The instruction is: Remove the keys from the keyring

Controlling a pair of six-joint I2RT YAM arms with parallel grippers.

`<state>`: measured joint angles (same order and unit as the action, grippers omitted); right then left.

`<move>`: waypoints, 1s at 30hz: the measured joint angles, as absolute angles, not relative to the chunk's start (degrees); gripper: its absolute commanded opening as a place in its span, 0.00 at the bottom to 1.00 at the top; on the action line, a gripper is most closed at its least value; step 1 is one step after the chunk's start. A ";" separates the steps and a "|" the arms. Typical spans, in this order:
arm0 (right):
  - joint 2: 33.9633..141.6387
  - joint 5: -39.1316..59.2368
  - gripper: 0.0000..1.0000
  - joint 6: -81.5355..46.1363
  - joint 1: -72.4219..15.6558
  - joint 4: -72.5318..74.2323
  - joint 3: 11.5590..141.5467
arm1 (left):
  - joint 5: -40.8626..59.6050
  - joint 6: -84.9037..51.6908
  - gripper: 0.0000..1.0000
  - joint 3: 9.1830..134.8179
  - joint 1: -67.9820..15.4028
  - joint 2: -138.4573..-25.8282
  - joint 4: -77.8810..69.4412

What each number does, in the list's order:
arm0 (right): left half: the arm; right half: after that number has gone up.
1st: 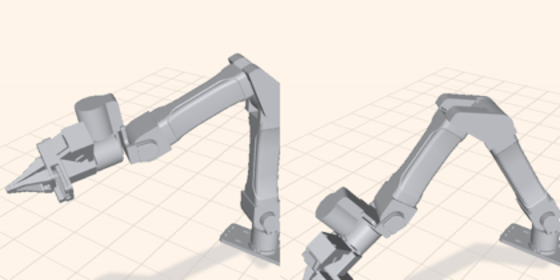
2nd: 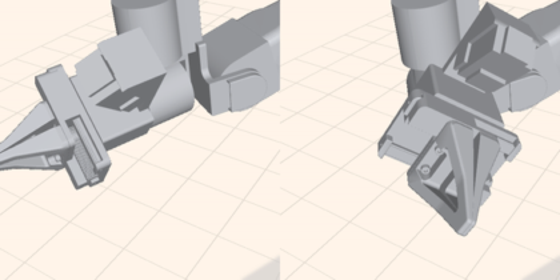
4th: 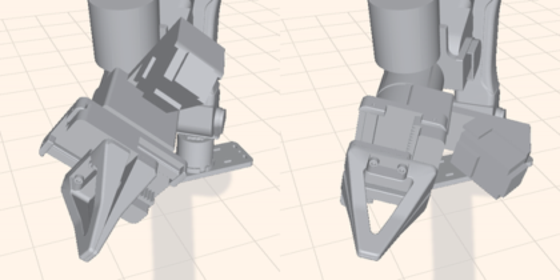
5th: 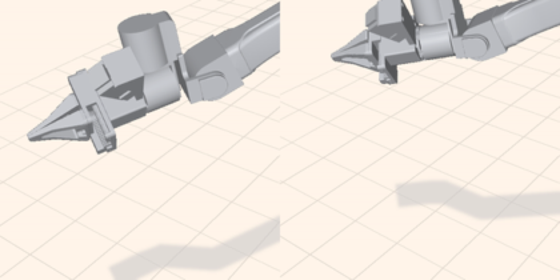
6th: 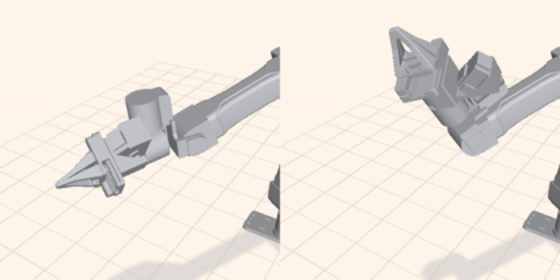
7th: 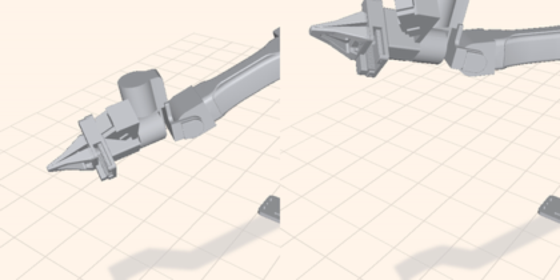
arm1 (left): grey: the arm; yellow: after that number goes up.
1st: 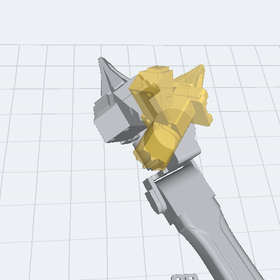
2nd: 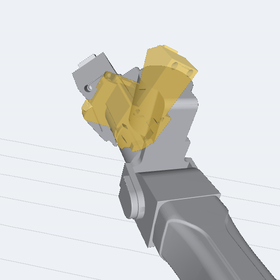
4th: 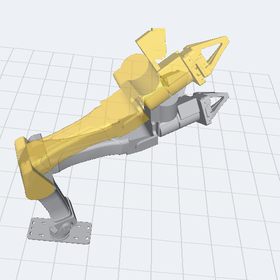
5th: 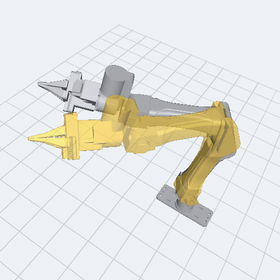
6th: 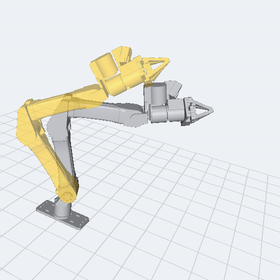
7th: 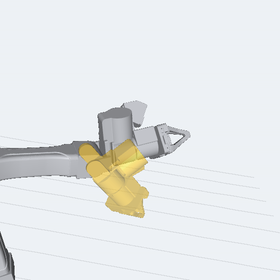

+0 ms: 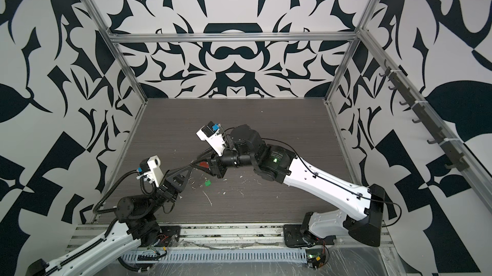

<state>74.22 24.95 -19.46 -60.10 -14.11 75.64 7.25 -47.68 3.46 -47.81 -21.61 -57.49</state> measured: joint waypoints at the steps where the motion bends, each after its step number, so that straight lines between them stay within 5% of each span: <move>1: 74.26 25.06 0.30 -19.51 -60.10 -13.93 75.61 | 7.25 -47.57 0.00 3.46 -47.81 -21.32 -57.39; 21: 76.95 28.56 0.16 -19.77 -60.10 -13.34 75.57 | 5.98 -46.48 0.00 3.46 -47.81 -18.46 -53.87; 27: 76.95 28.73 0.00 -19.57 -60.10 -13.06 75.31 | 5.52 -46.54 0.00 3.46 -47.81 -17.98 -53.25; 30: 76.95 28.67 0.00 -19.27 -60.10 -13.04 75.22 | 5.32 -46.54 0.00 3.46 -47.81 -17.98 -53.04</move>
<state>76.95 28.67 -19.27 -60.10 -13.04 75.22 5.32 -46.54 3.46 -47.81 -17.98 -53.04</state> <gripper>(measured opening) 0.047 0.046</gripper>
